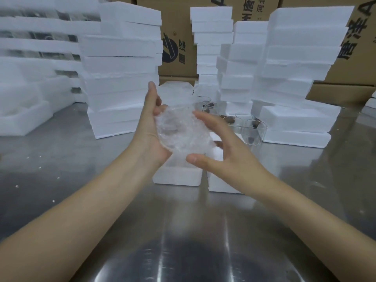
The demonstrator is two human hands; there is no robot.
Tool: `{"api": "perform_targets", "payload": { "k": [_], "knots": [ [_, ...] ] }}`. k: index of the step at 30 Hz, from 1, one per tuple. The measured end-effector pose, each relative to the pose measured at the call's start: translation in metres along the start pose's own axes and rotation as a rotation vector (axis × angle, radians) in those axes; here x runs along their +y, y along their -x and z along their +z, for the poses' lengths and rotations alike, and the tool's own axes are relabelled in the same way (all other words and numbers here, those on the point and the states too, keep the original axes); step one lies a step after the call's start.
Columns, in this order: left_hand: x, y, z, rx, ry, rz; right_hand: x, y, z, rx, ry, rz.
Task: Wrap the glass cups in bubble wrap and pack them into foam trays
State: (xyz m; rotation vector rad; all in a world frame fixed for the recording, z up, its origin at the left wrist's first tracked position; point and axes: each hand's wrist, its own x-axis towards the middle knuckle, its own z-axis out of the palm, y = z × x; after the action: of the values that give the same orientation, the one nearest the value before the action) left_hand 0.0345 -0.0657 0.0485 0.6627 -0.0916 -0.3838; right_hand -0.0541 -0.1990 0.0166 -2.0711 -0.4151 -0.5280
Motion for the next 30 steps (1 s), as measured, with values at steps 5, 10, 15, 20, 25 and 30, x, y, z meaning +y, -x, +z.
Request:
{"api": "perform_targets", "payload": {
  "k": [5,10,15,20,25,30],
  "knots": [
    [-0.016,-0.003,0.001,-0.136,-0.181,-0.011,0.011,-0.003,-0.002,0.074,-0.259,0.023],
    [-0.033,0.006,0.002,-0.431,-0.607,0.018,0.019,-0.008,-0.017,0.189,-0.337,0.080],
    [-0.039,0.002,-0.009,-0.366,-0.639,0.086,0.020,-0.003,-0.013,0.126,-0.163,0.000],
    [-0.036,0.001,-0.016,-0.221,-0.678,0.177,0.020,0.001,-0.010,0.016,0.024,-0.089],
    [-0.038,0.003,-0.014,-0.132,-0.794,0.254,0.025,-0.002,-0.013,0.060,0.039,-0.081],
    [-0.028,0.003,-0.004,-0.253,-0.788,0.217,0.026,-0.008,-0.022,0.128,-0.093,-0.019]
  ]
}}
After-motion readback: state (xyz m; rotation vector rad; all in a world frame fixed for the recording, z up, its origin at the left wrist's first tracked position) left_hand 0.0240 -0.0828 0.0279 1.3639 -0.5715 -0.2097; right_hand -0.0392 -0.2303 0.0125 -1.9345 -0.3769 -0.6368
